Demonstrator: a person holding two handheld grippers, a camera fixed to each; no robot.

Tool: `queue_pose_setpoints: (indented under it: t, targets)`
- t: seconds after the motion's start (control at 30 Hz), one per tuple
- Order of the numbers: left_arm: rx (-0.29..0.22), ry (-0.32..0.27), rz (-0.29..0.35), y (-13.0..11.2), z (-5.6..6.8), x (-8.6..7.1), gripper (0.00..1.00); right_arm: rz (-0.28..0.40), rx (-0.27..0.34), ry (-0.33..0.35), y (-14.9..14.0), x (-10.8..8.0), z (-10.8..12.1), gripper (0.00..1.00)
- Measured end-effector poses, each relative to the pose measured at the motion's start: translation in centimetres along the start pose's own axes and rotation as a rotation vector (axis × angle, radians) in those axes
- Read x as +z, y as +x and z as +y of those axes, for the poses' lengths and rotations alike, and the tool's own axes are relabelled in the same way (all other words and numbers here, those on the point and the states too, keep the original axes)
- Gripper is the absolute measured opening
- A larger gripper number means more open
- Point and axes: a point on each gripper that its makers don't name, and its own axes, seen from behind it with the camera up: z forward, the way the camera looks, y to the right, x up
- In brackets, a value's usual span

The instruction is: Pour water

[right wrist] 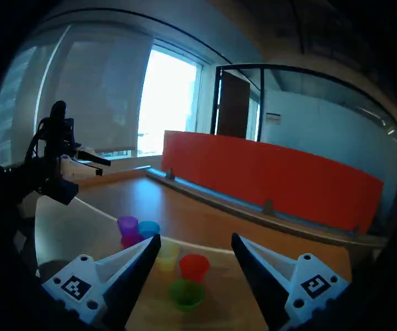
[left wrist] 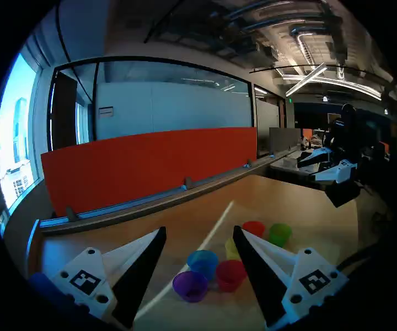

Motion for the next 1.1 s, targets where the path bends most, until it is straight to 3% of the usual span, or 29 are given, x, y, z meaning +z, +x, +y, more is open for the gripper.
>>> queue_pose_setpoints:
  t: [0.3,0.83,1.1]
  targets:
    - [0.03,-0.051,-0.065,-2.0,-0.2,2.5,0.9,-0.051,-0.033,0.024,-1.5,0.4,-0.3,1.0]
    - [0.051,-0.115,-0.204,-6.9,-0.8,7.8,0.9,-0.106,-0.009,0.049,-4.3,1.9,0.1,1.0]
    - [0.087,-0.142,-0.303,-9.9,-0.8,9.4,0.9,-0.122,-0.01,0.059,-5.2,2.5,0.3,0.99]
